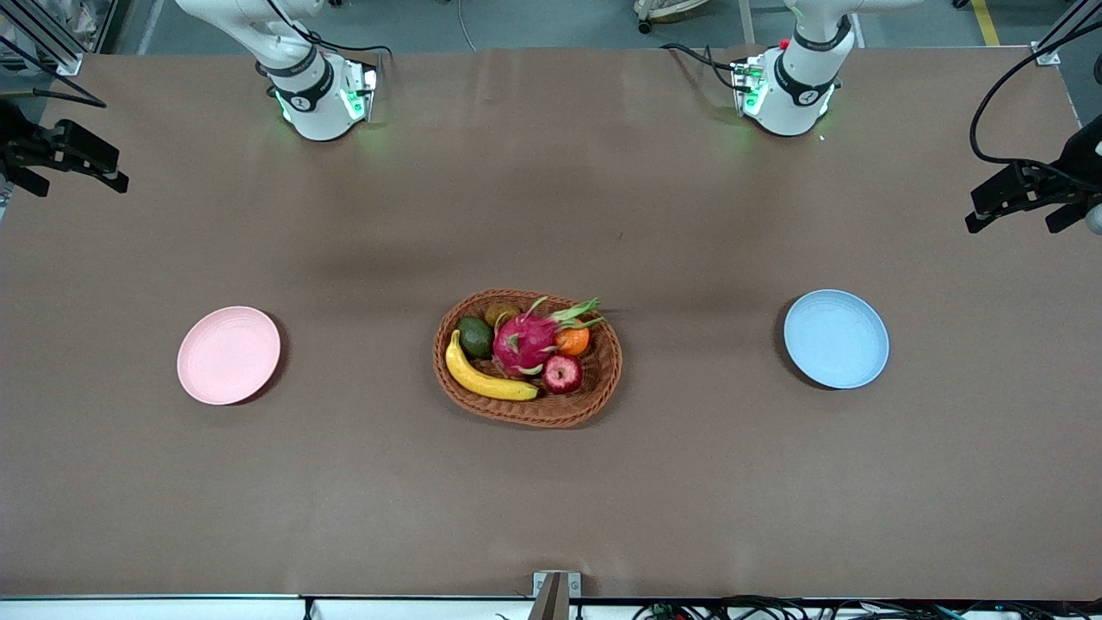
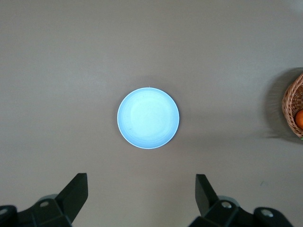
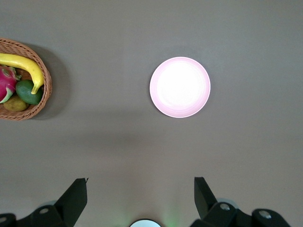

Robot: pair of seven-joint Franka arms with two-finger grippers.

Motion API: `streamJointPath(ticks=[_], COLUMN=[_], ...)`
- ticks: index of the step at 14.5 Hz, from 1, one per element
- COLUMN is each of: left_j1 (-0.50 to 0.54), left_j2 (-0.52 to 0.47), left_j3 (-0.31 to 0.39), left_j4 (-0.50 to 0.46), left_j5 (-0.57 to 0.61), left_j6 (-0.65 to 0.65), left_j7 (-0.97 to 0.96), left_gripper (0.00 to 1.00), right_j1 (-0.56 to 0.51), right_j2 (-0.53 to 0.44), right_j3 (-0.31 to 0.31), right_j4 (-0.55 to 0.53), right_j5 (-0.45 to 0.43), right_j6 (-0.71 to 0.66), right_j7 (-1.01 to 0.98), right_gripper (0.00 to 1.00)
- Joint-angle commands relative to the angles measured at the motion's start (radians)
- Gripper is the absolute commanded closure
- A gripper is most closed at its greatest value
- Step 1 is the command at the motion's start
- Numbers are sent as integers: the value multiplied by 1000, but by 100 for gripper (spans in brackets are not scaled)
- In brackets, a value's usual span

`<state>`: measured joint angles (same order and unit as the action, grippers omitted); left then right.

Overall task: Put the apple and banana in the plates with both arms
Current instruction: 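Reach both grippers down into the fruit basket toward the banana and apple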

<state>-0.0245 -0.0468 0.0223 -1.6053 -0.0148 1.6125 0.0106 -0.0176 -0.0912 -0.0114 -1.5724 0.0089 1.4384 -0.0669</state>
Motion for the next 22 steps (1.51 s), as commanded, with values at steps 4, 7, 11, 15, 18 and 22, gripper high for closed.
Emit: streamJointPath(ticks=[4,7,11,15,18,22], left_j1=[1,2,-8,-21,-98,-222], left_j2=[4,5,59,175,267,459], left_j3=[-1,-1,-36,-122,-153,-153], left_j4=[15,15,15,18,18,137], left_j5=[-11,-16,-17,-82,-82,-80], left_j6=[-2,-2,-3,30,111,170], left_j7=[9,6,-9,-162,-352,-591], left_gripper=[0,0,0,0,0,0], right_j1=[-21,-21,-21,-33,-53,-44], right_j2=[-28,-27,-16,47,151,214], right_j3=[7,7,7,5,7,8], right_j4=[-29,-28,9,14,17,14], right_j5=[-9,-9,-9,-10,-12,-9], right_j6=[4,-4,-4,13,86,145], right_j7=[-13,-11,-8,-2,-10,13], right_gripper=[0,0,0,0,0,0])
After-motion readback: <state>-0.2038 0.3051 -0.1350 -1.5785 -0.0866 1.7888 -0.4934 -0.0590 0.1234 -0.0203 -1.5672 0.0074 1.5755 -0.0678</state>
